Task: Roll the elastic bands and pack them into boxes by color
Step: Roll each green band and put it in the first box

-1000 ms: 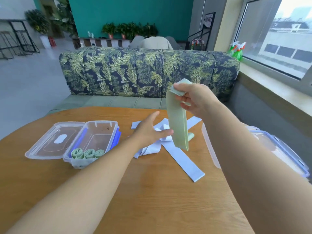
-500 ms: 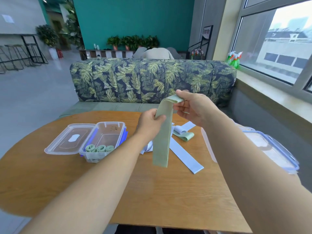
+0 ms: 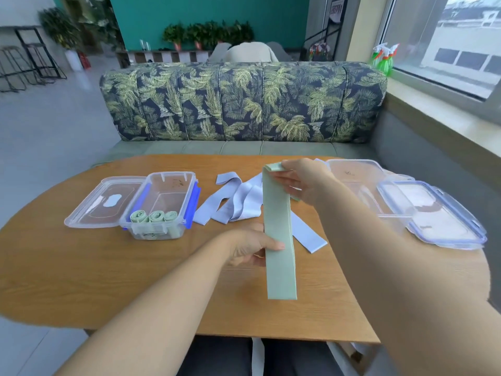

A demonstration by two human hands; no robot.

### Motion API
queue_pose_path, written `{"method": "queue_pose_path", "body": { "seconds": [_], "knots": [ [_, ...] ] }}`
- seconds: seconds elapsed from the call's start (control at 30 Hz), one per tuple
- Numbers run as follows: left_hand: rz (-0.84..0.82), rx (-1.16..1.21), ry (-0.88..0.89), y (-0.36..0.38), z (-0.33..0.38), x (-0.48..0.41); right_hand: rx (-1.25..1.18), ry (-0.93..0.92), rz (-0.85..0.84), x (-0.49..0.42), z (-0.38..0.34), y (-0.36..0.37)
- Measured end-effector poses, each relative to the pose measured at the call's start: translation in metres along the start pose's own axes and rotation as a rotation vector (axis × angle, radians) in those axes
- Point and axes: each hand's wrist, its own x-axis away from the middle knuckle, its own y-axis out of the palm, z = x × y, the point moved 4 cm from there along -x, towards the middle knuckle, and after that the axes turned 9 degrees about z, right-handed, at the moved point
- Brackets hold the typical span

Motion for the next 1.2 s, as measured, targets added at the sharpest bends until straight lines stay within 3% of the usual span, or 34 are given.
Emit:
{"method": "queue_pose_path", "body": {
  "seconds": [0.2, 0.4, 0.57, 0.7, 0.9, 1.2],
  "knots": [
    [0.254, -0.200, -0.016, -0.011, -0.021, -0.029, 0.067, 0.134, 0.042, -0.037, 0.041, 0.001],
    [0.496, -0.438, -0.015, -0.032, -0.020, -0.040, 0.130, 0.104, -0.024, -0.055, 0.051, -0.001],
    [0.540, -0.182, -0.049, -0.038, -0.027, -0.038, 0.205, 0.199, 0.109, -0.052, 0.075, -0.024],
    [0.508, -0.112, -0.026, -0.021, -0.030, -0.035, 0.162, 0.315, 0.156, -0.032, 0.101, -0.037],
    [0.555, -0.268, 0.031, 0.001, -0.026, -0.036, 0.144, 0.304, 0.181, -0.013, 0.123, -0.043],
    [0.501, -0.193, 0.110, 0.001, -0.015, -0.041, 0.036, 0.272, 0.210, -0.024, 0.130, -0.038]
  ]
}}
